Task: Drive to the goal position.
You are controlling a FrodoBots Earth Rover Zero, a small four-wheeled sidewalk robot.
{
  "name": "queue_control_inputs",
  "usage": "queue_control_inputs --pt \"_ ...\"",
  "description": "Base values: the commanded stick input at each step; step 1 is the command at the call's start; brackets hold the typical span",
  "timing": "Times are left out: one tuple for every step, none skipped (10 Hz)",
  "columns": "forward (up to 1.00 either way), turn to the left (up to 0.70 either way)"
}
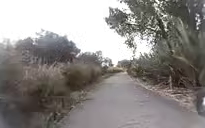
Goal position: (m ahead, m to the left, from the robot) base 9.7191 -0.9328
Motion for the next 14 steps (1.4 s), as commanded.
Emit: queue_control_inputs --pt "1.00 0.00" --pt "1.00 0.00" --pt "1.00 0.00" --pt "1.00 0.00" --pt "1.00 0.00" --pt "1.00 -0.20" --pt "1.00 -0.38" --pt "1.00 -0.40" --pt "1.00 -0.17" --pt "1.00 -0.01" --pt "1.00 0.00" --pt "1.00 0.00" --pt "1.00 0.00" --pt "1.00 0.00"
